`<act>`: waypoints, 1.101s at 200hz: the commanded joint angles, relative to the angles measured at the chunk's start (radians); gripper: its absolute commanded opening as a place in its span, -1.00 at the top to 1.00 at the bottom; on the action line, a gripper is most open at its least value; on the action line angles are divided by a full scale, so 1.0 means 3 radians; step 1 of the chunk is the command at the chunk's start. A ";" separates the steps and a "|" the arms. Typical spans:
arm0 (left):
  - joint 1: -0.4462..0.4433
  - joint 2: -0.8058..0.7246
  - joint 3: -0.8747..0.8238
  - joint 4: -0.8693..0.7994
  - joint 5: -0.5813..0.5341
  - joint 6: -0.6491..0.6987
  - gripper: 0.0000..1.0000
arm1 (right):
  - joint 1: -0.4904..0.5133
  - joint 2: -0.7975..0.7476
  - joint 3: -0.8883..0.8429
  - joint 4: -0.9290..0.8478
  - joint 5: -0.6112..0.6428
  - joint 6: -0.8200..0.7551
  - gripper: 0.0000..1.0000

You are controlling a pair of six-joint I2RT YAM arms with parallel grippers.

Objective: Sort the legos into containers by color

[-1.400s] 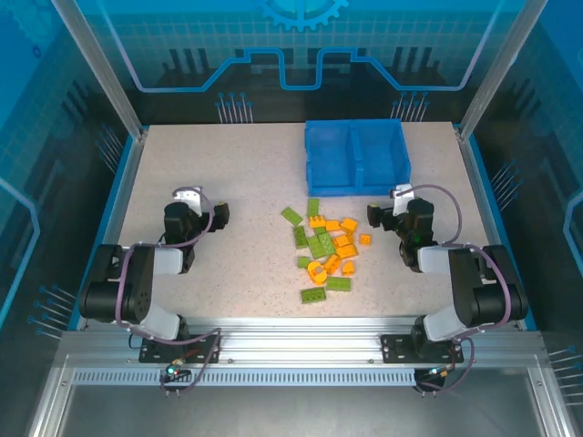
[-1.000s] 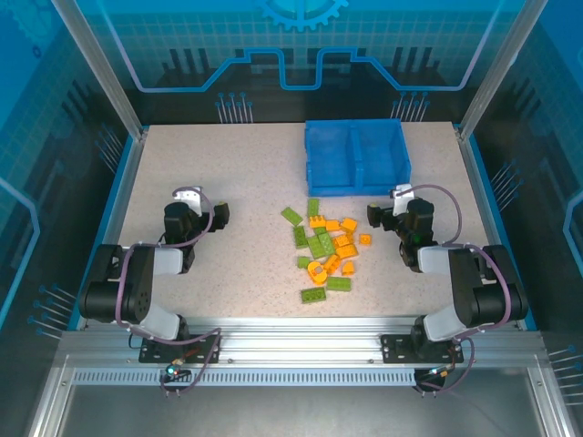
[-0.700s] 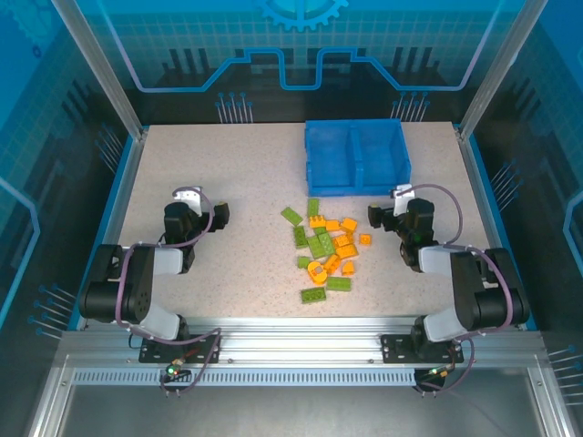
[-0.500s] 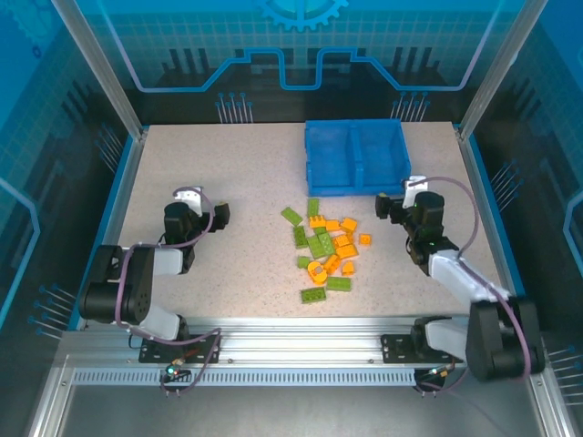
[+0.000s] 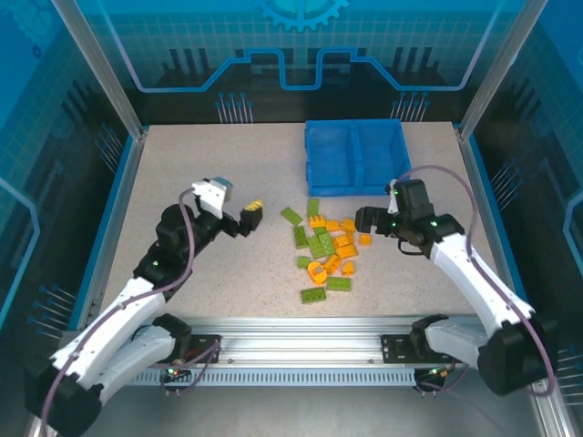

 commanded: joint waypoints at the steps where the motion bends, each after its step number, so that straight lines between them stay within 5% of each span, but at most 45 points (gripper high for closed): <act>1: -0.0444 -0.0008 0.0380 -0.1125 0.0459 0.0416 -0.97 | 0.0166 0.0404 0.0230 -0.0305 0.0046 0.0279 -1.00; 30: -0.1057 0.0195 0.0837 -0.2232 0.0639 0.1318 -0.97 | 0.0340 0.1048 0.0553 -0.0137 0.0272 0.0496 -1.00; 55: -0.1145 0.0182 0.0649 -0.2245 0.0567 0.1721 -0.97 | 0.0369 0.1596 0.0833 0.0047 0.0458 0.0724 -0.95; 133: -0.1145 -0.0285 0.0242 -0.2014 0.0436 0.1777 -0.97 | 0.0392 0.2372 0.1145 0.0131 0.0546 0.1022 -0.55; 220: -0.1141 -0.0349 0.0208 -0.2022 0.0326 0.1804 -0.97 | 0.0398 0.2089 0.0738 0.0350 0.0652 0.1208 0.14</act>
